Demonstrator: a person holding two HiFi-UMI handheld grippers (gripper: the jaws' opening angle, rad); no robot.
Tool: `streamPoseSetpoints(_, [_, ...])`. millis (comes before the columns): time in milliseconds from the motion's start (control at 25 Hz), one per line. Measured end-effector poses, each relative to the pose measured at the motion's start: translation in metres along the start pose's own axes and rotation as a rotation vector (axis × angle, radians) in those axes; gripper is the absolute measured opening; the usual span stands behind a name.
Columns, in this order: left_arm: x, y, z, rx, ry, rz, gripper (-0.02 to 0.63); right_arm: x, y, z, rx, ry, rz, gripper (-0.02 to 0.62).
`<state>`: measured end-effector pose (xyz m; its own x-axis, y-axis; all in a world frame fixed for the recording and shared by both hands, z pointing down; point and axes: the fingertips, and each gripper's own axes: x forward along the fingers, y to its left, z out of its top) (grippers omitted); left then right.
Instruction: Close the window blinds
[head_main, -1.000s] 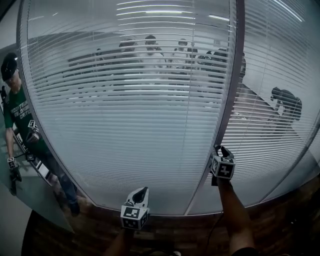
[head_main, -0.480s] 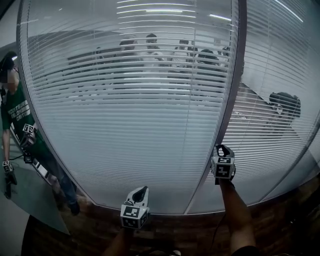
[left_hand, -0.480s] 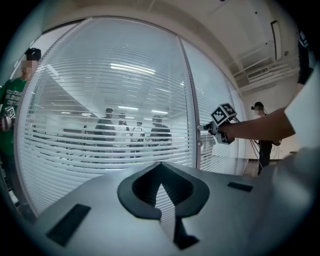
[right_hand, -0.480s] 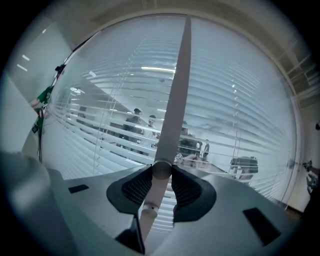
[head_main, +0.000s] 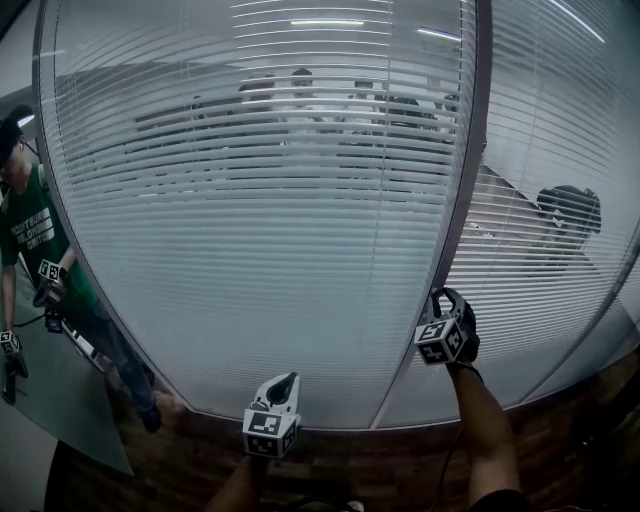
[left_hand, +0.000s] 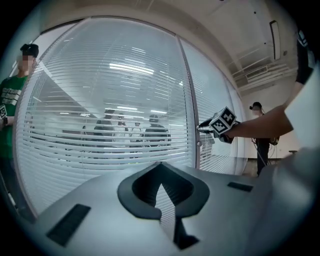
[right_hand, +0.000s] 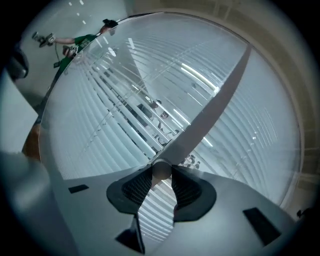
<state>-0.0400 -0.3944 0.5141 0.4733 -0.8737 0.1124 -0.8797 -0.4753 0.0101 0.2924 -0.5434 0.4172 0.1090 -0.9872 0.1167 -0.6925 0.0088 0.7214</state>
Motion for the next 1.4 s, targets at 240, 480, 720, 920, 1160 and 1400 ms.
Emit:
streamPoseSetpoints(240, [-0.001,0.001,0.001,0.007,-0.001,-0.001,-0.005,-0.004,0.004,0.002,-0.257,0.003,-0.023,0.127])
streamPoseSetpoints(480, [-0.001,0.003,0.0,0.015,0.004,0.002,-0.005,0.005,0.009,-0.004,-0.564,0.008,-0.051,0.127])
streamPoseSetpoints(720, [0.001,-0.001,0.0,0.002,0.001,-0.002,-0.005,0.001,0.016,0.003,-0.843,-0.02,-0.071,0.127])
streamPoseSetpoints(920, [0.004,-0.002,-0.002,0.005,0.0,-0.004,-0.005,0.006,0.013,-0.007,-0.755,0.006,-0.061,0.127])
streamPoseSetpoints(1160, [0.002,0.001,-0.004,-0.006,0.037,0.001,-0.005,0.002,0.009,-0.003,-0.268,-0.005,0.005,0.149])
streamPoseSetpoints(1400, [0.004,-0.001,-0.004,0.005,0.006,-0.006,-0.005,0.0,-0.001,-0.003,0.406,0.01,0.091,0.155])
